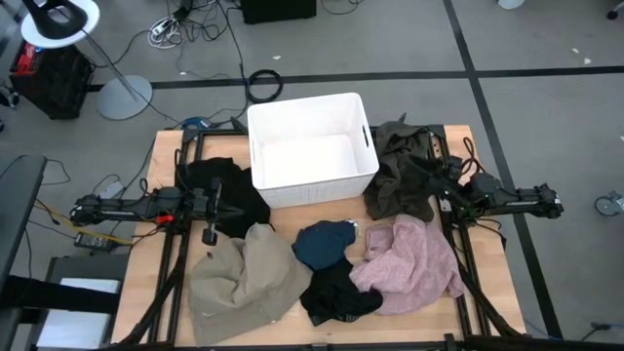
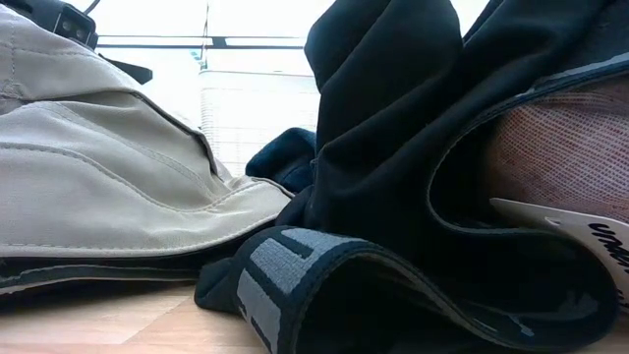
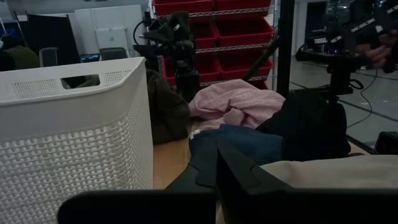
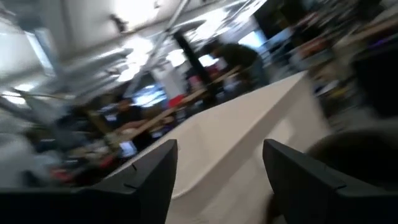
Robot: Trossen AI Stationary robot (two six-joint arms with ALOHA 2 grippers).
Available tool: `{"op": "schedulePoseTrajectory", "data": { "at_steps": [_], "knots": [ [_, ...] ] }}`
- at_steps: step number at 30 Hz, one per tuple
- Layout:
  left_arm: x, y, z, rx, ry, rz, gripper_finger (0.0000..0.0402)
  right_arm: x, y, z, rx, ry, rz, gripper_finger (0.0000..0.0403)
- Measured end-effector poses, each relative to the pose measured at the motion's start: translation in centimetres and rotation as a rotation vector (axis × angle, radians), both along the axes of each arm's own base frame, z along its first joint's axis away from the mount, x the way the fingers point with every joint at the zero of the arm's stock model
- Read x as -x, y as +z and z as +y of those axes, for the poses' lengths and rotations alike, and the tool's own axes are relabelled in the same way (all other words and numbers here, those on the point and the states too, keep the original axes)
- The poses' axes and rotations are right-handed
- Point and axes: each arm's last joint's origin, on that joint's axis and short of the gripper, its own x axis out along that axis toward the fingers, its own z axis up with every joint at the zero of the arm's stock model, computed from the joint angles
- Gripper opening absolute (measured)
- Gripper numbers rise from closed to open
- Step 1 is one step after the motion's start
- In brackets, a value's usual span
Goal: Sort clothes
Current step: Put the dark green sweater into the white laundry bin
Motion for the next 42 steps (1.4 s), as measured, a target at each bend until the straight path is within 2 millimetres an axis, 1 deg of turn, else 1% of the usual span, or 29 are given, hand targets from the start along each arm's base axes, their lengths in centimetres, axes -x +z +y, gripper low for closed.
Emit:
{"op": "schedulePoseTrajectory", "data": {
  "at_steps": [2, 4, 8, 11, 15, 20, 27, 30, 36, 38, 42],
  "knots": [
    [0.0, 0.0, 0.0, 0.0, 0.0, 0.0, 0.0005, 0.2, 0.3, -0.1, 0.03, -0.06, 0.052, 0.0232],
    [0.0, 0.0, 0.0, 0.0, 0.0, 0.0, 0.0005, 0.4, 1.1, -0.2, 0.064, -0.096, 0.108, 0.0224],
    [0.0, 0.0, 0.0, 0.0, 0.0, -0.001, 0.0005, 0.8, 3.4, -0.2, 0.127, -0.106, 0.281, 0.0208],
    [0.0, 0.0, 0.0, 0.0, 0.0, 0.0, 0.0005, 1.0, 5.4, -0.2, 0.136, -0.098, 0.42, 0.0196],
    [0.0, 0.0, 0.0, 0.0, 0.0, 0.0, 0.0005, 0.9, 8.4, -0.2, 0.085, -0.079, 0.561, 0.0186],
    [0.0, 0.0, 0.0, 0.0, 0.0, 0.0, 0.0005, 0.6, 12.2, -0.1, 0.001, -0.041, 0.686, 0.0185],
    [0.0, 0.0, 0.0, 0.0, 0.0, 0.0, 0.0005, 1.7, 17.1, 0.1, -0.213, 0.034, 0.785, 0.0185],
    [0.0, 0.0, 0.0, 0.0, 0.0, 0.0, 0.0005, 2.0, 18.8, 0.2, -0.27, 0.073, 0.83, 0.0185],
    [0.0, 0.0, 0.0, 0.0, 0.0, 0.0, 0.0005, 1.5, 21.2, 0.5, -0.367, 0.116, 0.889, 0.0185],
    [0.0, 0.0, 0.0, 0.0, 0.0, -0.001, 0.0005, 1.2, 21.6, 0.6, -0.408, 0.137, 0.929, 0.0185],
    [0.0, 0.0, 0.0, 0.0, 0.0, -0.001, 0.0005, 0.2, 22.2, 0.8, -0.444, 0.178, 0.931, 0.0185]
  ]
}}
